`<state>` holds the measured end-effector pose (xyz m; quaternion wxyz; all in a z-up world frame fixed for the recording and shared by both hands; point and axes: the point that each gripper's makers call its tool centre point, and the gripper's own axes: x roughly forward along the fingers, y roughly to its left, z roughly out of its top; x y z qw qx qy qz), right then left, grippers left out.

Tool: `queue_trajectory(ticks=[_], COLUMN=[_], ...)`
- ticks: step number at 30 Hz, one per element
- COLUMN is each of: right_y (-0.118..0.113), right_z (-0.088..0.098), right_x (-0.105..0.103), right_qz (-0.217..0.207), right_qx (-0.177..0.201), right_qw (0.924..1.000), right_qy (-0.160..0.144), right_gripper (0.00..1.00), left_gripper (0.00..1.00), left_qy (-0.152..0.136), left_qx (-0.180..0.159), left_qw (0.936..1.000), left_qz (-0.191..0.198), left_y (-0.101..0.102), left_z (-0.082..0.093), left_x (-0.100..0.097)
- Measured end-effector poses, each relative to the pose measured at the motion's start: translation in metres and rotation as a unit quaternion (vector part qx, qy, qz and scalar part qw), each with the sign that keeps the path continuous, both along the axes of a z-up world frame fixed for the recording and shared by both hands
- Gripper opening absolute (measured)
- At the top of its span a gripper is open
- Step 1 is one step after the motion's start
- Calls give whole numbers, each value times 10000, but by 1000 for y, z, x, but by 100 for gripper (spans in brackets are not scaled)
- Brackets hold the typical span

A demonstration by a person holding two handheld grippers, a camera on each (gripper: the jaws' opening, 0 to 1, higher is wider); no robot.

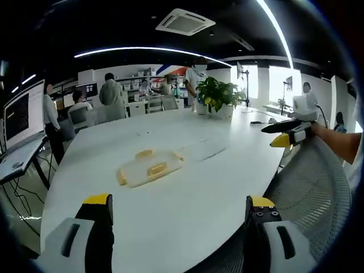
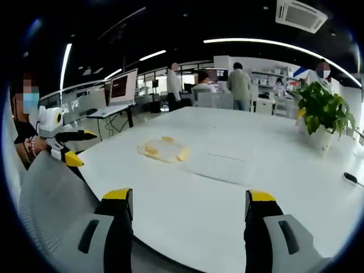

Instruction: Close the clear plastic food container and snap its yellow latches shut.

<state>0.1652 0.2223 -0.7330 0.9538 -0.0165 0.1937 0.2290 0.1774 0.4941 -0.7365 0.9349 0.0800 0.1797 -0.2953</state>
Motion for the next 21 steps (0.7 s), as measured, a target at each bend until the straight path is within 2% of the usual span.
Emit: queue_trajectory(ticks=[8,21], right_y=[-1,3], right_z=[1,2], right_x=[3,2], right_qz=[-51,79], right_qx=[29,38], right_qw=[10000,10000], right_qy=[-20,-32], right_gripper=[78,77], left_gripper=[92,92], left_qy=[74,-24], left_qx=[23,20], left_qw=[10000,10000], left_qz=[-41,20], left_y=[0,1], left_z=[-4,-1], left_x=[2,3])
